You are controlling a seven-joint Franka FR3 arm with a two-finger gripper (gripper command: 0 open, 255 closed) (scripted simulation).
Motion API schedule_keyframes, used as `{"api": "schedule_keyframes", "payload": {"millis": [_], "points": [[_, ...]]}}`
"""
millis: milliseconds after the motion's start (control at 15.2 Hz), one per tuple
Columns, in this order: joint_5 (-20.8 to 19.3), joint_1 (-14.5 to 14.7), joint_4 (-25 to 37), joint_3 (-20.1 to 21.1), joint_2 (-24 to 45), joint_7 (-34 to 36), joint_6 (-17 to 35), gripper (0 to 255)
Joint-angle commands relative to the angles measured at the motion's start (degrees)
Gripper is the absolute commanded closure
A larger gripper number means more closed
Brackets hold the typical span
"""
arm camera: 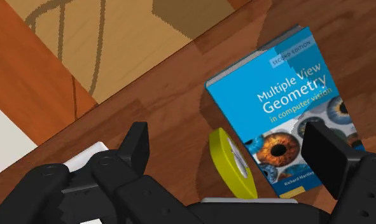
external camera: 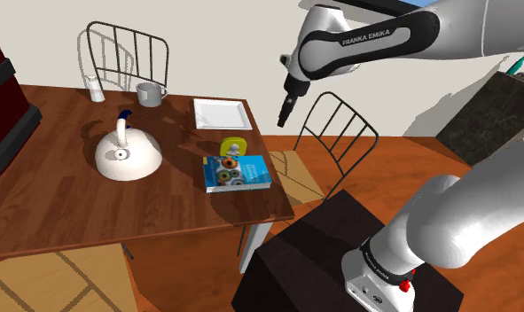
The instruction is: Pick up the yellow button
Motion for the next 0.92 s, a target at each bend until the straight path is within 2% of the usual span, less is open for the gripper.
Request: {"api": "schedule_keyframes", "payload": {"millis": [0,396,858], "points": [[1.95,0.99,1.50,-0.45,3.97,-5.18,2.56,0],[8.60,2.68,8.10,0.54,16.04,-19.86,7.52,0],[14.36,2.70,17.27,4.96,28.91,-34.80,10.14,0]]}}
